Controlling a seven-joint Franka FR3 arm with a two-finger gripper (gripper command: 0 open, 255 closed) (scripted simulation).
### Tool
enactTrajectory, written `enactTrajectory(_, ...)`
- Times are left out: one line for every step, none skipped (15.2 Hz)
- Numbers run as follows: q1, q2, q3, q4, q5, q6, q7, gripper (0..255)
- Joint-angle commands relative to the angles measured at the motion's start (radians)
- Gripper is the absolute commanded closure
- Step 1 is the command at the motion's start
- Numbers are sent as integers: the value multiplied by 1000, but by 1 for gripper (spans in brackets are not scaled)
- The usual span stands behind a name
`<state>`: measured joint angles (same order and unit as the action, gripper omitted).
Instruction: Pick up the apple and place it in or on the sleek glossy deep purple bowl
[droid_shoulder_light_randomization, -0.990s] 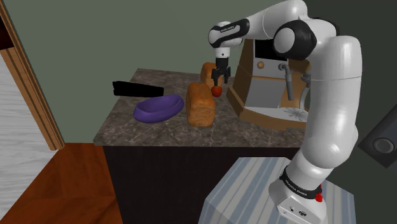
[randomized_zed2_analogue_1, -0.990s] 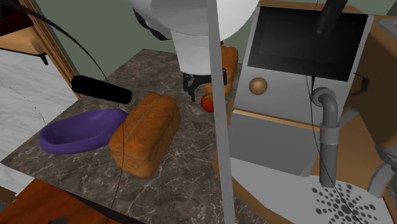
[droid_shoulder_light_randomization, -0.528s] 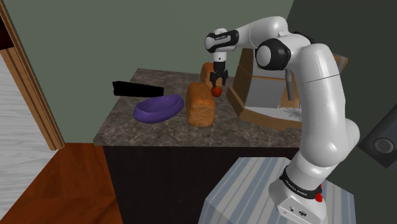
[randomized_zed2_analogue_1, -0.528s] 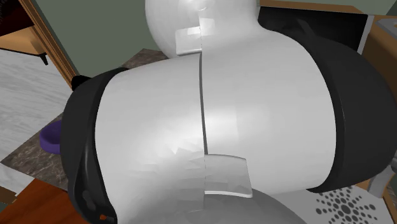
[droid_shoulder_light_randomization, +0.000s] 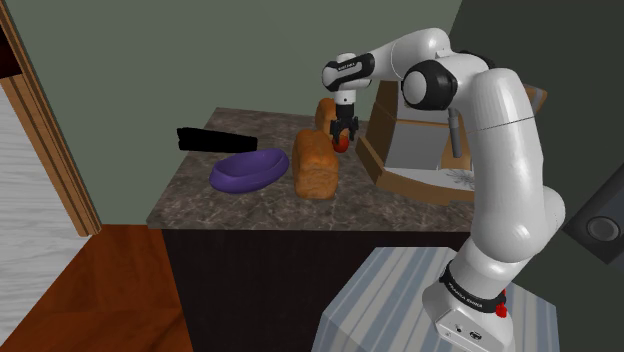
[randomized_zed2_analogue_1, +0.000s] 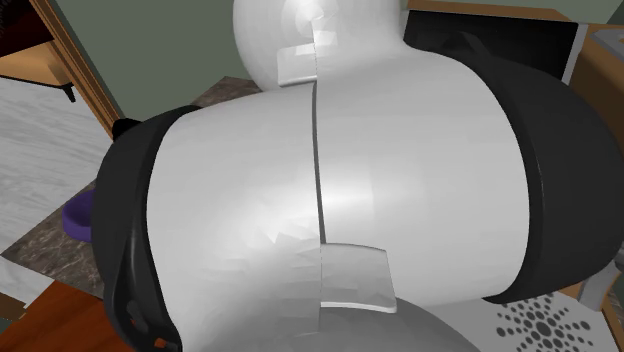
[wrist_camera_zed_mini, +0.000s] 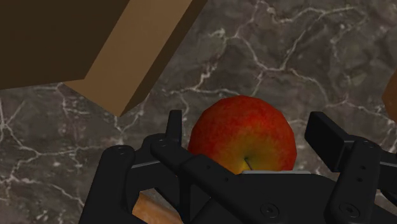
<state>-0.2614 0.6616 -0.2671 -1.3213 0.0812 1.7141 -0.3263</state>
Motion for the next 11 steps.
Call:
enactTrajectory(0, -1, 0, -4, 0, 3, 0, 0)
enactTrajectory(0, -1, 0, -4, 0, 3, 0, 0)
enactTrajectory(0, -1, 0, -4, 0, 3, 0, 0)
enactTrajectory(0, -1, 0, -4, 0, 3, 0, 0)
enactTrajectory(0, -1, 0, -4, 0, 3, 0, 255)
enactTrajectory(0, -1, 0, -4, 0, 3, 0, 255)
enactTrajectory(1, -1, 0, -4, 0, 3, 0, 255)
enactTrajectory(0, -1, 0, -3, 0, 2, 0, 255)
enactTrajectory(1, -1, 0, -4, 0, 3, 0, 255)
enactTrajectory(1, -1, 0, -3, 0, 3, 0, 255)
enactTrajectory(1, -1, 0, -5, 0, 4, 0, 255)
